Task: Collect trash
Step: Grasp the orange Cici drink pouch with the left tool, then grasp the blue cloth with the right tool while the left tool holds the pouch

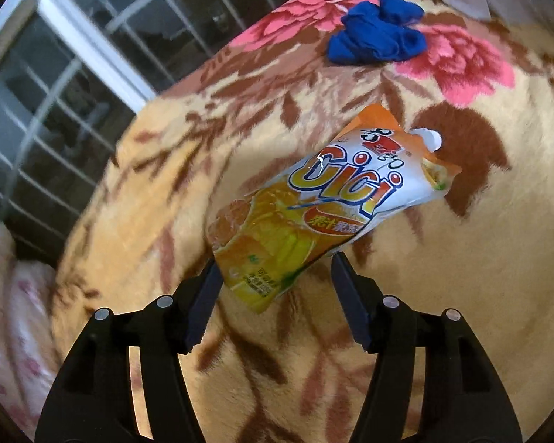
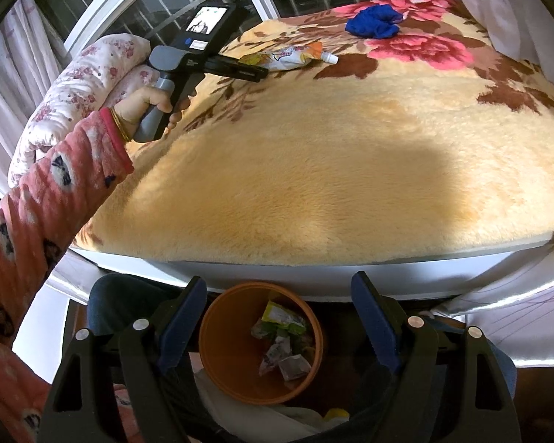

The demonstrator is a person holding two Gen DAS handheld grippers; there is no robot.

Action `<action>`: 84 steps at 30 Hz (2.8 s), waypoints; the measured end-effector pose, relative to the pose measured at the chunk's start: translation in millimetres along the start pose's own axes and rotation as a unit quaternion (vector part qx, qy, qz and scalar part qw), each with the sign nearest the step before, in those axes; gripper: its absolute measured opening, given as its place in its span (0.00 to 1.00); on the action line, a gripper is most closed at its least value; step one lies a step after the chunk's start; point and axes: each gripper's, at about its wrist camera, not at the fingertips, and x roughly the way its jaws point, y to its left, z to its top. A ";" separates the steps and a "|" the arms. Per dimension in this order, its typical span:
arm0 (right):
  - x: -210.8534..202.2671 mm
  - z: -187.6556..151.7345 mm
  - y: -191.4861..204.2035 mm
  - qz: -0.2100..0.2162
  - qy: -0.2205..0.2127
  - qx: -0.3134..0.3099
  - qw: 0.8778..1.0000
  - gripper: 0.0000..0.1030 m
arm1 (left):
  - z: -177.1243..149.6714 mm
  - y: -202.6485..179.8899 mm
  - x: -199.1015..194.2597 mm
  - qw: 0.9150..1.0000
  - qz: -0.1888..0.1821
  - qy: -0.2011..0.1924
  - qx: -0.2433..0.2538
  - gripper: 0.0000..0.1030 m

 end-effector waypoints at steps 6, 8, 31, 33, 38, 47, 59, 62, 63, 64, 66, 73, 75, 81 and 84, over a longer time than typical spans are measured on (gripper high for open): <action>-2.9 1.6 -6.8 0.002 -0.005 0.009 1.000 0.77 | 15.6 -26.9 3.4 0.994 0.063 -0.003 0.085 0.59; -4.5 2.8 -8.1 0.003 -0.007 0.009 1.000 0.77 | 19.0 -35.6 6.0 0.989 0.090 -0.005 0.115 0.69; -5.6 2.9 -20.0 0.006 -0.013 0.020 1.000 0.77 | 28.9 -53.8 8.7 0.964 0.180 -0.019 0.194 0.84; -6.4 3.0 -19.0 0.006 -0.014 0.020 1.000 0.77 | 29.8 -60.1 11.7 0.963 0.172 -0.015 0.208 0.84; -11.6 2.6 -19.5 -0.002 -0.019 0.018 1.000 0.77 | 34.7 -64.1 16.5 0.971 0.142 -0.001 0.193 0.44; -16.8 20.4 -29.2 -0.021 -0.032 0.016 0.999 0.77 | 37.0 -49.7 -0.2 0.986 0.101 -0.028 0.129 0.37; -7.2 130.0 -70.2 -0.084 -0.093 0.005 0.992 0.77 | 14.7 -9.3 -45.7 0.995 0.060 -0.079 -0.021 0.26; 1.1 163.2 -78.2 -0.092 -0.103 0.010 0.990 0.77 | 8.8 -2.5 -49.3 0.994 0.046 -0.085 -0.044 0.26; 4.1 173.0 -79.9 -0.087 -0.105 0.011 0.991 0.77 | 6.9 -1.9 -50.0 0.994 0.042 -0.084 -0.050 0.25; 7.1 183.3 -82.5 -0.086 -0.108 0.015 0.990 0.77 | 4.1 0.5 -50.7 0.994 0.037 -0.087 -0.061 0.25; 13.6 204.1 -86.3 -0.080 -0.114 0.019 0.990 0.77 | 1.2 3.9 -49.9 0.993 0.027 -0.085 -0.073 0.25; 50.8 279.5 -109.2 -0.120 -0.126 0.030 0.984 0.80 | -11.0 15.5 -49.9 0.988 0.001 -0.092 -0.126 0.24; 66.4 301.4 -117.4 -0.136 -0.130 0.036 0.982 0.82 | -14.5 23.4 -51.7 0.984 -0.020 -0.093 -0.151 0.24; 115.0 356.6 -124.2 -0.182 -0.110 0.027 0.977 0.86 | -20.6 39.7 -53.5 0.975 -0.050 -0.094 -0.193 0.23; 138.4 377.1 -127.0 -0.191 -0.102 0.026 0.976 0.95 | -23.1 46.0 -55.4 0.972 -0.054 -0.097 -0.207 0.23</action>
